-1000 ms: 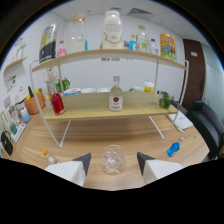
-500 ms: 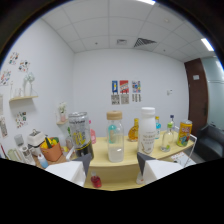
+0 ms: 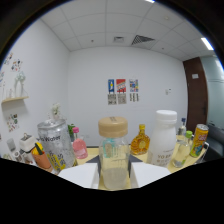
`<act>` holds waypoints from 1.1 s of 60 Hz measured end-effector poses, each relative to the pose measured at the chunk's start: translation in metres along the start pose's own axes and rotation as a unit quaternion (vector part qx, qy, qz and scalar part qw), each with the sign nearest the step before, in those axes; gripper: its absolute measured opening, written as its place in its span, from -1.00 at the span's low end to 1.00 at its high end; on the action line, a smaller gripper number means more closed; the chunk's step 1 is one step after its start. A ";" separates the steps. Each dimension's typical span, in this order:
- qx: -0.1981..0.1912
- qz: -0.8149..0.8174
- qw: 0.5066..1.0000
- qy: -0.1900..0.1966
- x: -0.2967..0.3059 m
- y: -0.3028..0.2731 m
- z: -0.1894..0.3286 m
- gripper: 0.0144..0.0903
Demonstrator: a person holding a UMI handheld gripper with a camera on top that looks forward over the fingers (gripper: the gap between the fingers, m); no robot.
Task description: Make me a cup of Mount Fuji.
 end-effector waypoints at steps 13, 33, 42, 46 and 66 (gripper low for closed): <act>0.015 -0.019 1.000 -0.001 -0.002 -0.010 -0.019 -0.31; 0.025 -0.025 0.999 -0.033 -0.013 0.033 -0.100 -0.32; -0.019 -0.011 0.999 -0.033 -0.009 0.119 -0.106 -0.33; -0.041 -0.007 0.999 -0.032 -0.006 0.162 -0.103 -0.32; -0.104 0.106 0.988 -0.047 0.010 0.294 -0.085 -0.32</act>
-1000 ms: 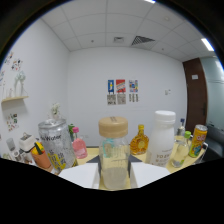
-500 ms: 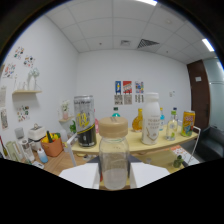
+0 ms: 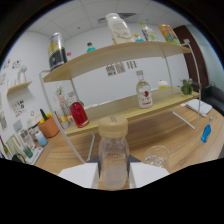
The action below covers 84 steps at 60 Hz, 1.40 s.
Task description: Make me a cup of Mount Fuji.
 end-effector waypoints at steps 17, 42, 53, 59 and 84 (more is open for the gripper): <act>0.014 0.381 0.919 -0.098 -0.010 -0.018 0.006 -0.32; 0.003 0.692 0.704 -0.161 -0.004 -0.022 0.013 -0.32; -0.004 0.719 0.674 -0.171 -0.006 -0.021 0.012 -0.32; -0.006 0.719 0.673 -0.175 -0.007 -0.023 0.011 -0.32; 0.056 0.157 0.982 -0.084 -0.028 -0.057 0.006 -0.32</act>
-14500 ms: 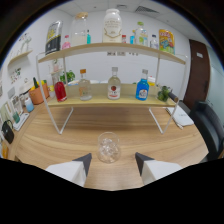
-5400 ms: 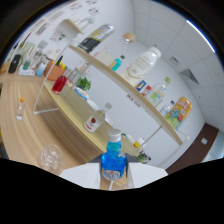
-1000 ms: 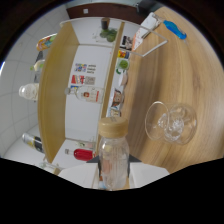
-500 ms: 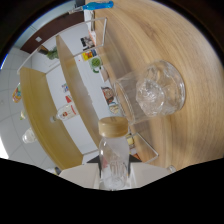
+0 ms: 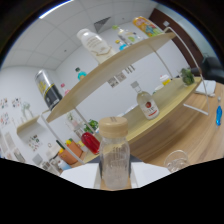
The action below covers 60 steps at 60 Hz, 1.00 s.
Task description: Make me a cup of Mount Fuji.
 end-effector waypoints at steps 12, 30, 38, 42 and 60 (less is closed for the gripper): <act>-0.044 -0.213 0.975 0.047 0.027 0.051 0.023 -0.32; -0.097 -0.264 0.958 0.061 0.055 0.098 0.030 -0.30; -0.100 -0.273 0.955 0.057 0.057 0.105 0.024 -0.26; -0.098 -0.281 0.953 0.052 0.056 0.108 0.019 -0.24; -0.116 -0.292 0.947 0.064 0.056 0.111 0.000 0.18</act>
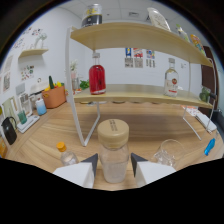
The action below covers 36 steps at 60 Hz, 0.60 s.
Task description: Make me a cup of Mount Fuji.
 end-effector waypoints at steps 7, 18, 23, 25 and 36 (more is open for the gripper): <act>0.002 -0.007 1.000 0.013 0.004 -0.014 -0.020 0.90; 0.025 -0.018 0.999 0.034 0.018 -0.052 -0.076 0.88; 0.017 -0.006 0.999 0.042 0.031 -0.055 -0.096 0.88; 0.009 0.000 0.999 0.049 0.038 -0.052 -0.102 0.88; -0.042 0.018 0.996 0.072 0.077 -0.037 -0.125 0.90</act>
